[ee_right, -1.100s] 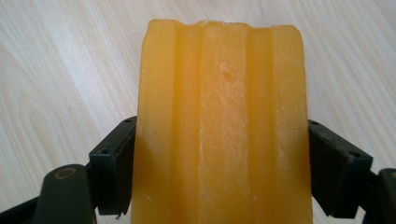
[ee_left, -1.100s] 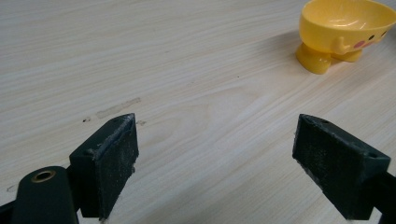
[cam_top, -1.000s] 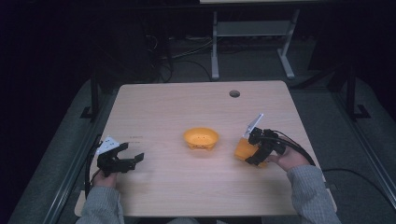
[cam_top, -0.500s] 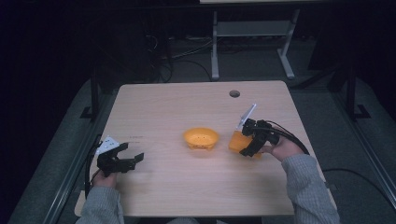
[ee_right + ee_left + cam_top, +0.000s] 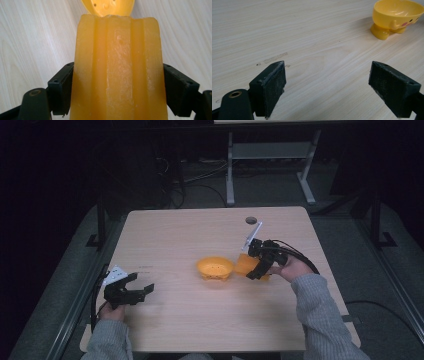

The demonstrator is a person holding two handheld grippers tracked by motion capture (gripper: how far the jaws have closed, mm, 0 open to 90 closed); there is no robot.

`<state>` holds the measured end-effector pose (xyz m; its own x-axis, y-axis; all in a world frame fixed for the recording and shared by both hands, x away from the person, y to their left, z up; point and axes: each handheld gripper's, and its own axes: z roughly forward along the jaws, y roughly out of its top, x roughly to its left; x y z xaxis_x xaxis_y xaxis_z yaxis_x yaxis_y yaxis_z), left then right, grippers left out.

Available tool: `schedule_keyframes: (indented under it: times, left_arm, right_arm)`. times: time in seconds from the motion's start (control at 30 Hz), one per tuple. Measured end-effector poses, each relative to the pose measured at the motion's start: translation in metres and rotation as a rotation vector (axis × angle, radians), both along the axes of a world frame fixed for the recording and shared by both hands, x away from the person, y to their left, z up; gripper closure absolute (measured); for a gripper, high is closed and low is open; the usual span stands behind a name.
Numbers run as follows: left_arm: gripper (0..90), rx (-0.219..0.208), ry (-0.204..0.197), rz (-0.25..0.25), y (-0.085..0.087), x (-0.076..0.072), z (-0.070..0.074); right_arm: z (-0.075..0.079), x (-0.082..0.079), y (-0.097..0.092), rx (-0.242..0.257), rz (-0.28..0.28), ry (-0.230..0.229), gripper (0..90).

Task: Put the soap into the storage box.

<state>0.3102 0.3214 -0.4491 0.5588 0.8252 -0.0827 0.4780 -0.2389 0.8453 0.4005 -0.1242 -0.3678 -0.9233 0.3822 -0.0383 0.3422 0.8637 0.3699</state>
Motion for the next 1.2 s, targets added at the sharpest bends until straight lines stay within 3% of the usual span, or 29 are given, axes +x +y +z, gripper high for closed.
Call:
schedule_keyframes:
  times: [0.47, 1.2]
  left_arm:
    - [13.8, -0.01, -0.003, 0.002, 0.001, 0.0, 0.0]
    - [13.8, -0.014, -0.003, 0.002, 0.001, 0.0, 0.001]
  right_arm:
    - [0.009, 0.017, 0.038, 0.018, 0.074, -0.009, 21.1]
    - [0.008, 0.029, 0.068, 0.022, 0.129, 0.006, 21.1]
